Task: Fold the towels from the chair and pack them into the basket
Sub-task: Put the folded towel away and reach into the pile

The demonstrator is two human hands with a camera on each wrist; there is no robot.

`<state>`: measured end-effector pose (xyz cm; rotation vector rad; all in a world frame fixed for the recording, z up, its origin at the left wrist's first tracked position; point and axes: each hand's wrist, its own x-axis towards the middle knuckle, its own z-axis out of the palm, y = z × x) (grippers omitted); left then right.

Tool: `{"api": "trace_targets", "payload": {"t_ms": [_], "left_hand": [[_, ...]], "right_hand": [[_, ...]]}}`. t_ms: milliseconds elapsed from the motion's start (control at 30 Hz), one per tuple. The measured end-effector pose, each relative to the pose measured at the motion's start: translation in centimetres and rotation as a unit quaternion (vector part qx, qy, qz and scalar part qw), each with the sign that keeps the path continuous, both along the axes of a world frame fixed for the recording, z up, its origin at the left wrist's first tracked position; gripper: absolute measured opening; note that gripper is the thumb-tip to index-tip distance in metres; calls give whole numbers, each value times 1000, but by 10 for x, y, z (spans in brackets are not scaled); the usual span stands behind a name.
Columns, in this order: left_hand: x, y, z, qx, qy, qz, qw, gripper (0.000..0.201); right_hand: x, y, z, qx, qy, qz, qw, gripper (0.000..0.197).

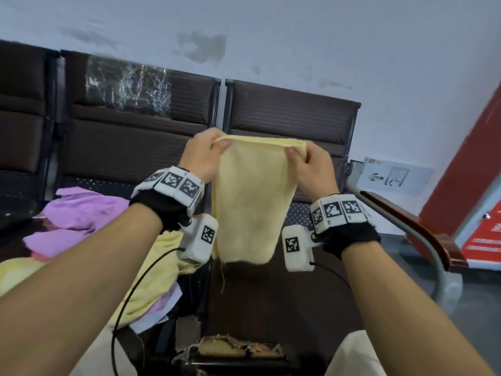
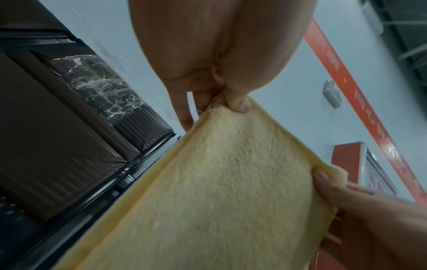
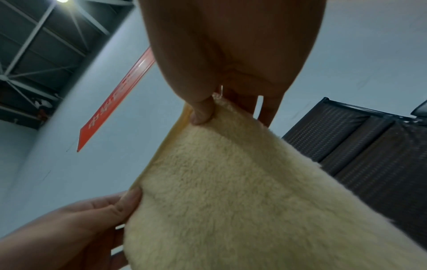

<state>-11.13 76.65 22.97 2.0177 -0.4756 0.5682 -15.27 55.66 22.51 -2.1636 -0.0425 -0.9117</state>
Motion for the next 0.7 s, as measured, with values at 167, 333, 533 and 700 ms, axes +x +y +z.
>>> {"api": "trace_targets", "payload": {"t_ms": [167,333,533,700], "left_hand": [[-39,0,-36,-34,-3,-54,998,15],[-100,0,-124,-31,89,-90,992,10],[-153,5,-194,22,181,-144,973,10],[-146,7,-218,24,211,-108,971,19]], "right_hand": [[-41,-7,-43,22,4,30,999,14],[-114,0,-130,74,97,30,992,8],[-176,7,-188,126,154,2,980,12],[-175,9,-213,131,241,-44,961,19]]}}
